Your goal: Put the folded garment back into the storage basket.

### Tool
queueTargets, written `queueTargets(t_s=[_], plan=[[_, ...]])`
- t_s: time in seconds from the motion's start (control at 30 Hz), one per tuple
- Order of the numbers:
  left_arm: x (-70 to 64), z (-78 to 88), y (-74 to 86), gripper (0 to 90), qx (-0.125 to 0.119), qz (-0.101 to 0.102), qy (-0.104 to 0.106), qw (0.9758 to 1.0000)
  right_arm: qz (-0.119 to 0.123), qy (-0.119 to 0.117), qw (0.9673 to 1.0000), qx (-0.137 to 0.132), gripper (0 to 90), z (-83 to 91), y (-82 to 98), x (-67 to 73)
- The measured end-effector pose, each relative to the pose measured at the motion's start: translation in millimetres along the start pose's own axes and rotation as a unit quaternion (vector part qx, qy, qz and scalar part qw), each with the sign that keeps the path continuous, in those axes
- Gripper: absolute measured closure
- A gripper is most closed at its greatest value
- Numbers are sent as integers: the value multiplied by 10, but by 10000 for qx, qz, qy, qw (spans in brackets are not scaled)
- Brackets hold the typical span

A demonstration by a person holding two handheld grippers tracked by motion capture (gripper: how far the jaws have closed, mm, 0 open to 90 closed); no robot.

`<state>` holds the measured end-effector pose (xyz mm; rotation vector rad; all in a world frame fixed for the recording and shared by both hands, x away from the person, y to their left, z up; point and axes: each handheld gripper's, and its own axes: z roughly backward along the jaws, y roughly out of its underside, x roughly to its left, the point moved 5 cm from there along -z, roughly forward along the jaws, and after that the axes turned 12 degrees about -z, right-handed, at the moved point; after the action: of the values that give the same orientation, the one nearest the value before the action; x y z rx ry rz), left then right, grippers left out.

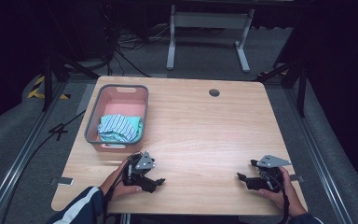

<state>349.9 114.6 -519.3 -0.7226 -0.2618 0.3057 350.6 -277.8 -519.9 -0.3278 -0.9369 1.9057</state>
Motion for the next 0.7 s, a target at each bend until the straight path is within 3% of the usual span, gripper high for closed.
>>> queueTargets(t_s=[0.7], plan=[[6, -8, -2, 137, 36, 22, 0, 10000, -49, 29, 10000, 2, 205, 6, 6, 4]])
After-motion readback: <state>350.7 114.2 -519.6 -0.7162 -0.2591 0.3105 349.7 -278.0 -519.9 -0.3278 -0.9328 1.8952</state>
